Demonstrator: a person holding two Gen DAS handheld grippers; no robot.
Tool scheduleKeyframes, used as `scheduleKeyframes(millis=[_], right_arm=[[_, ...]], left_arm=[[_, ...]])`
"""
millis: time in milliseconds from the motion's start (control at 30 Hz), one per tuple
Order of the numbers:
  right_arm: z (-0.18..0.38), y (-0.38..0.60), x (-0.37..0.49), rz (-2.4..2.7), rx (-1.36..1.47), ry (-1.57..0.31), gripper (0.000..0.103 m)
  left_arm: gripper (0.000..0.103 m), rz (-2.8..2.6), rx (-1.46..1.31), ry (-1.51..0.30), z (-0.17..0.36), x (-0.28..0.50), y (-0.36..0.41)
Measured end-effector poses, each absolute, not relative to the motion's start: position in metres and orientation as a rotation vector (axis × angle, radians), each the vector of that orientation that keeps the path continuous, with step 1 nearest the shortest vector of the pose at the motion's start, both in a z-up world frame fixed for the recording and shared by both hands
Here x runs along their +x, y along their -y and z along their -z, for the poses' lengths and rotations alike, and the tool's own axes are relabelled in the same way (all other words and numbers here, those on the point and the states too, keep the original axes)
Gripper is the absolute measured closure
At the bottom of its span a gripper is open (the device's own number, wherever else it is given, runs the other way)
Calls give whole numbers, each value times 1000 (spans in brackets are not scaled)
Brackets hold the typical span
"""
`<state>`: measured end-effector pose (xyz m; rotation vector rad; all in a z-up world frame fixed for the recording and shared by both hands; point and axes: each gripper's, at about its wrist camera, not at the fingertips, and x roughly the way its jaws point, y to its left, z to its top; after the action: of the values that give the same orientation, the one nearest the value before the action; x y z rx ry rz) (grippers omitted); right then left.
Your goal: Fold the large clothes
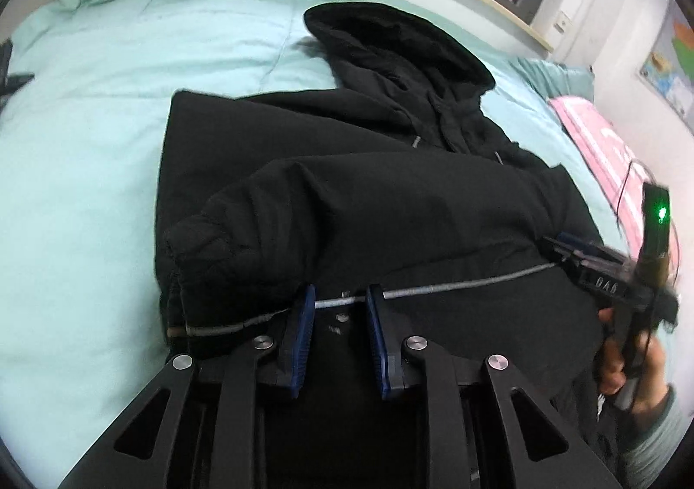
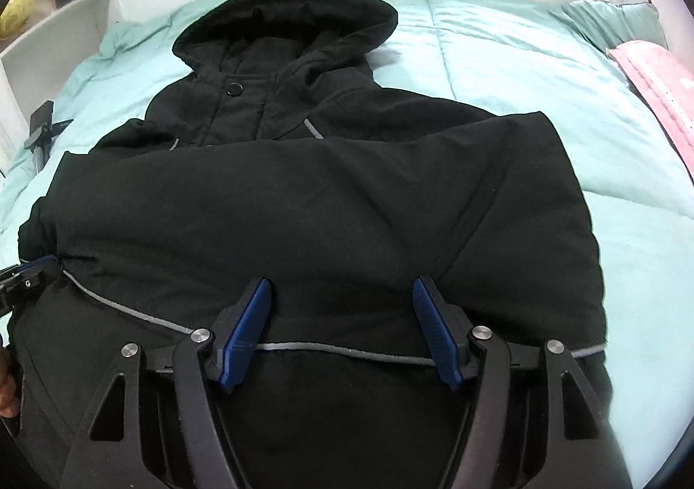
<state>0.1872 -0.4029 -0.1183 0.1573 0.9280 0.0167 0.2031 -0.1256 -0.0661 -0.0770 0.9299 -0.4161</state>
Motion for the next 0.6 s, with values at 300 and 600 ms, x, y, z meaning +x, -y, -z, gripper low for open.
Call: scheduleKeyframes(millis=[300,600], right_arm=[[75,414,97,-117,159,-840,34],[118,411,72,-114,106,-823,35]], left_arm=[[49,445,-80,-800,28,138,110],[49,398,-37,-825,91,147,111]])
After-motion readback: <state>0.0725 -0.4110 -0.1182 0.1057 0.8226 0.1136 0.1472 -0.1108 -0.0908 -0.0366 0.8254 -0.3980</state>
